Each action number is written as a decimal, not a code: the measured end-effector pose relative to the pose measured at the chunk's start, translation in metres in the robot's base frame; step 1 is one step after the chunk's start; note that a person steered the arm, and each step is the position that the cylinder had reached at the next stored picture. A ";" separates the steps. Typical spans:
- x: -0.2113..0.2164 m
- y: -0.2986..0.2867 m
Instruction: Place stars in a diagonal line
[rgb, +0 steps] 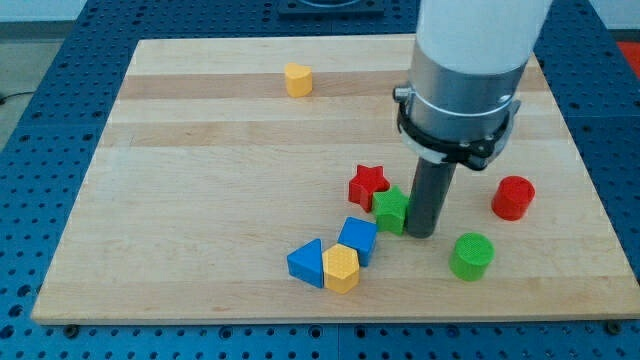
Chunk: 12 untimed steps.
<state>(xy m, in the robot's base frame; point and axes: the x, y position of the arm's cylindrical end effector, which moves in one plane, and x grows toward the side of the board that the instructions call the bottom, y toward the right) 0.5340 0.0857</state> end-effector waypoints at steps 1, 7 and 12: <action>-0.015 -0.019; -0.050 -0.076; -0.205 -0.086</action>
<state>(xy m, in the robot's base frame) 0.3288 -0.0003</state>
